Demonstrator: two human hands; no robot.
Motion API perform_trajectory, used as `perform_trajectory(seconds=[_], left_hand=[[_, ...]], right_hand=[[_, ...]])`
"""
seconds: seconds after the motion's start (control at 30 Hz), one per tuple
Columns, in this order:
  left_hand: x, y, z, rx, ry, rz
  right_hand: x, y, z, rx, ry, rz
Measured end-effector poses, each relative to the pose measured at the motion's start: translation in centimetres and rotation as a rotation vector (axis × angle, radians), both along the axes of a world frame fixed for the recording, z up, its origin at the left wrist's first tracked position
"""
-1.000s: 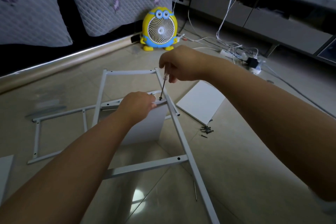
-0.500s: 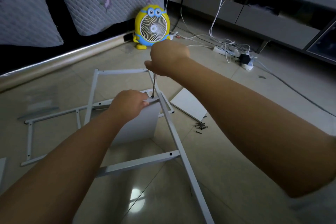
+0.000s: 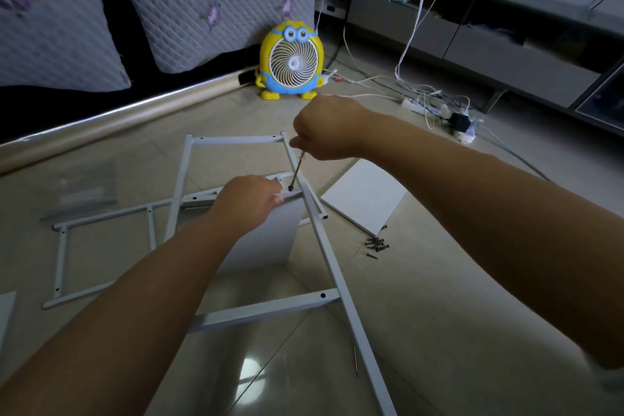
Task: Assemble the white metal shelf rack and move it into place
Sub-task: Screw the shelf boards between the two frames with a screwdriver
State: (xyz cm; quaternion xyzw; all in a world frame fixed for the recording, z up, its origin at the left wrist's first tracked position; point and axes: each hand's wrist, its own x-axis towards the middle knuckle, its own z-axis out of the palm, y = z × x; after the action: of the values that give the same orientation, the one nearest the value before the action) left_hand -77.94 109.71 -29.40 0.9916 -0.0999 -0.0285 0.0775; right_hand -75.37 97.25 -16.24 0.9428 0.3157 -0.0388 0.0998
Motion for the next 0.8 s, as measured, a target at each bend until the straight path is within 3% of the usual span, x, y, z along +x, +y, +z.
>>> perform_trajectory(seconds=[0.17, 0.37, 0.6, 0.8], left_hand=[[-0.1, -0.1, 0.1, 0.027, 0.019, -0.013], [0.0, 1.1, 0.7, -0.041, 0.072, -0.009], [0.6, 3.0, 0.8, 0.027, 0.092, -0.058], [0.8, 2.9, 0.5, 0.014, 0.056, -0.043]], right_hand=[[0.5, 0.9, -0.1, -0.120, 0.031, -0.143], [0.8, 0.1, 0.3, -0.056, 0.221, -0.042], [0.1, 0.8, 0.6, -0.030, -0.022, 0.130], [-0.1, 1.1, 0.1, -0.063, -0.093, -0.048]])
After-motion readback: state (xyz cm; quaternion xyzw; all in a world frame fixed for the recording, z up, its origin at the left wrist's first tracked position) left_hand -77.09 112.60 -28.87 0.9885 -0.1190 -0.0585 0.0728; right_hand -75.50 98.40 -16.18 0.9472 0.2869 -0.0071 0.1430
